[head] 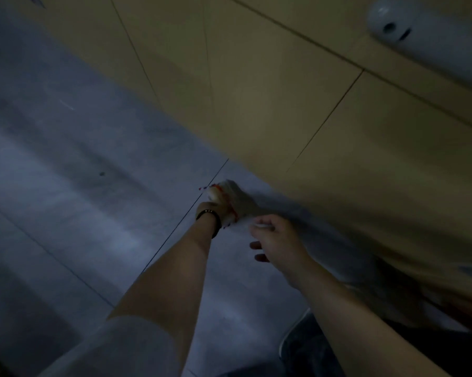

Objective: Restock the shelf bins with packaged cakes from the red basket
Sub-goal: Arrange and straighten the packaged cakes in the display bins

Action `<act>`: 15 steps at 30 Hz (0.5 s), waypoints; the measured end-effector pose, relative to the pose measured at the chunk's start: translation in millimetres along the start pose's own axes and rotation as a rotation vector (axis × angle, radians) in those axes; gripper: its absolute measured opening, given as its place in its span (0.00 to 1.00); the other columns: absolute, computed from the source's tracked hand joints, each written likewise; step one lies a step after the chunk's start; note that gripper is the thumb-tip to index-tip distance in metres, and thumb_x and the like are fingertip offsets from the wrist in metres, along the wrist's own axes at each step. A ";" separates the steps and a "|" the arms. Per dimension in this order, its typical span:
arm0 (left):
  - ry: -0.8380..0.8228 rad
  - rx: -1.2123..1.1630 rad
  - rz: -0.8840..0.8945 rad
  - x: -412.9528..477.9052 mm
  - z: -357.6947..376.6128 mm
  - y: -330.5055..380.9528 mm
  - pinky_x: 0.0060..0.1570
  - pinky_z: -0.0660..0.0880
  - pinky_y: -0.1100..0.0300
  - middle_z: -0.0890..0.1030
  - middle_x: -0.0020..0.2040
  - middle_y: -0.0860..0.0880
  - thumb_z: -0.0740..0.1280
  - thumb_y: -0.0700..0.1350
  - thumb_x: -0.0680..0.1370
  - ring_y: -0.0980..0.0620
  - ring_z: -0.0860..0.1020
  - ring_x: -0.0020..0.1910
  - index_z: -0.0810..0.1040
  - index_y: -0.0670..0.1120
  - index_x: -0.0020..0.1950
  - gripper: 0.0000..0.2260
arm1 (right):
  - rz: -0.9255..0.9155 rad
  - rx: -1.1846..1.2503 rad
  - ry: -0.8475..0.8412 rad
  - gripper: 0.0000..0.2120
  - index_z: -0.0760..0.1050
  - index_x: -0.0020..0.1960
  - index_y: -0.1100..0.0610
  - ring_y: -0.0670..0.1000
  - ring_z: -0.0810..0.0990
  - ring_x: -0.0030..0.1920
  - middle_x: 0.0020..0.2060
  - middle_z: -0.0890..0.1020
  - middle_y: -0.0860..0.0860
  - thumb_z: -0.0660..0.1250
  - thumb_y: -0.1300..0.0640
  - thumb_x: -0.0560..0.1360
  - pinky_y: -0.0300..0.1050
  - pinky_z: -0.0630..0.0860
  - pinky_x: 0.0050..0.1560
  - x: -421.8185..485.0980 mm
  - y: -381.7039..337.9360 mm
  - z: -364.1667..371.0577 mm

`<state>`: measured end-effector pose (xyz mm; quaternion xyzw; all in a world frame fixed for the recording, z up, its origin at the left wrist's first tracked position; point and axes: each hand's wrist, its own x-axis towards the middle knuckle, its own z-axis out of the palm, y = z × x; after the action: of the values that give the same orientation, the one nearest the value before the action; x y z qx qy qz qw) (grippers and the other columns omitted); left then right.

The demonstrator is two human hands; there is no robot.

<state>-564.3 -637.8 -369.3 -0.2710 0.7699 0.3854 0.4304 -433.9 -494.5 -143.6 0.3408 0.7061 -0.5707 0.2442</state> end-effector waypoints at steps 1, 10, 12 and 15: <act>-0.047 -0.038 0.012 -39.3 -6.2 12.0 0.64 0.79 0.45 0.81 0.66 0.40 0.75 0.53 0.73 0.40 0.80 0.64 0.74 0.43 0.73 0.31 | -0.015 -0.015 -0.003 0.05 0.76 0.56 0.48 0.56 0.84 0.53 0.52 0.81 0.51 0.69 0.53 0.80 0.61 0.83 0.55 -1.9 0.0 -1.4; -0.277 -0.413 0.131 -187.4 -6.6 13.6 0.35 0.78 0.58 0.85 0.54 0.41 0.72 0.43 0.79 0.45 0.83 0.44 0.79 0.41 0.63 0.14 | -0.306 -0.434 0.129 0.22 0.73 0.66 0.51 0.55 0.77 0.63 0.61 0.77 0.51 0.72 0.43 0.77 0.52 0.78 0.58 -41.6 6.2 -40.2; -0.338 -0.433 0.171 -220.3 -8.7 15.9 0.35 0.77 0.57 0.83 0.49 0.40 0.72 0.43 0.79 0.45 0.81 0.41 0.80 0.39 0.57 0.10 | -0.326 -0.540 0.101 0.35 0.68 0.72 0.47 0.57 0.75 0.68 0.69 0.72 0.53 0.76 0.40 0.69 0.57 0.79 0.62 -57.1 4.5 -51.8; -0.420 -0.429 0.283 -276.8 -14.4 23.9 0.40 0.77 0.54 0.82 0.42 0.41 0.71 0.44 0.79 0.45 0.80 0.39 0.81 0.40 0.49 0.07 | -0.369 -0.800 0.091 0.40 0.67 0.72 0.47 0.58 0.72 0.68 0.67 0.71 0.52 0.80 0.39 0.65 0.57 0.76 0.63 -82.2 -2.9 -66.0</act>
<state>-455.2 -612.8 -114.6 -0.1606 0.5958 0.6420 0.4551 -379.9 -447.4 -66.3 0.1122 0.9305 -0.2708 0.2197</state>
